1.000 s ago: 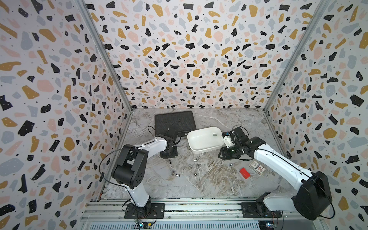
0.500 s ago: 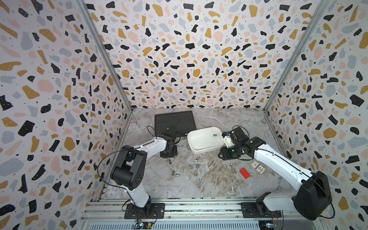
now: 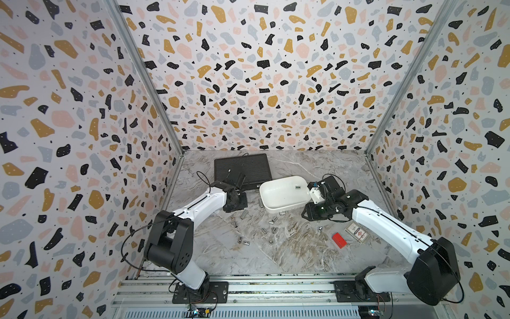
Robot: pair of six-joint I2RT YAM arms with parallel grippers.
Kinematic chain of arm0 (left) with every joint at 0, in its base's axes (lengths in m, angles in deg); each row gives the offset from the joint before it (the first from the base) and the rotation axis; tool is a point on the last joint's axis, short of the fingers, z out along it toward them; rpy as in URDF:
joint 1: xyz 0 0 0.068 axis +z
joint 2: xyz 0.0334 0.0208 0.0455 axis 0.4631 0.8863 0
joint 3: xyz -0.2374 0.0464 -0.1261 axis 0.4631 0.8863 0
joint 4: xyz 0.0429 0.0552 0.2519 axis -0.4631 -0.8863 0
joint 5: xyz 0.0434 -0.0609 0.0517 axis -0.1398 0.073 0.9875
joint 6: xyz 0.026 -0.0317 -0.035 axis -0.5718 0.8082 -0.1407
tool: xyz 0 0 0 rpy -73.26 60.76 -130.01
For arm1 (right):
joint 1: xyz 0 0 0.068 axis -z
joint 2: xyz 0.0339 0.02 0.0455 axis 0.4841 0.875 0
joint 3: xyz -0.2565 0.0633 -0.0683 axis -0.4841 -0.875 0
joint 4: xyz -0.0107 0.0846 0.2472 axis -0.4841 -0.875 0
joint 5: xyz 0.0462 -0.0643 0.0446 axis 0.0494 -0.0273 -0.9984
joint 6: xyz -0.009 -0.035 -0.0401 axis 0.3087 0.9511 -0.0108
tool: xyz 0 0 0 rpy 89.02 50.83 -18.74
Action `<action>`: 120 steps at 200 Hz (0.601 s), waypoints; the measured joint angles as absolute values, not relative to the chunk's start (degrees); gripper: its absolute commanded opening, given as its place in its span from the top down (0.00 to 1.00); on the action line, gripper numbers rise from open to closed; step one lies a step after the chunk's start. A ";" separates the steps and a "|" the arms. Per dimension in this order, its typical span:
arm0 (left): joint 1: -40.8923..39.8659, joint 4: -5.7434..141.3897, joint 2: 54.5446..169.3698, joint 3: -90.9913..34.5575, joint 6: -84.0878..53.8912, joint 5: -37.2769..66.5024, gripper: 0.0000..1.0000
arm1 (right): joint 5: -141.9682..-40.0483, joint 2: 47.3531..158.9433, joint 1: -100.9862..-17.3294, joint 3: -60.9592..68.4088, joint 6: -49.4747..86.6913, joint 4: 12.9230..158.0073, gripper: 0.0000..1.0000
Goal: Put the socket on the desktop into the storage box
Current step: Pick up the socket head at the center of the board.
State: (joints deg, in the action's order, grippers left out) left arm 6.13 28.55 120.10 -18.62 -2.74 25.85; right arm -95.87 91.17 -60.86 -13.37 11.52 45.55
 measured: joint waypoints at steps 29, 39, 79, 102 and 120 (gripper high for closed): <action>5.54 28.29 120.10 -20.80 -2.23 24.25 0.97 | -95.37 91.12 -60.86 -13.63 11.37 45.55 0.62; 5.02 28.38 120.12 -21.96 -1.97 23.99 0.97 | -95.13 91.10 -60.86 -13.70 11.31 45.53 0.62; 2.75 28.42 121.82 -26.46 -1.23 22.79 0.98 | -94.71 91.10 -60.86 -13.72 10.87 45.55 0.62; 1.26 28.40 124.27 -28.89 -1.03 22.57 0.98 | -94.58 91.08 -60.86 -13.89 10.69 45.58 0.62; 0.08 28.38 126.48 -30.95 -0.94 22.24 0.99 | -94.56 91.08 -60.86 -14.00 10.63 45.58 0.62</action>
State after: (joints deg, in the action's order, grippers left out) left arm 0.08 28.38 126.48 -30.95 -0.94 22.24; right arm -94.56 91.08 -60.86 -14.00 10.63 45.58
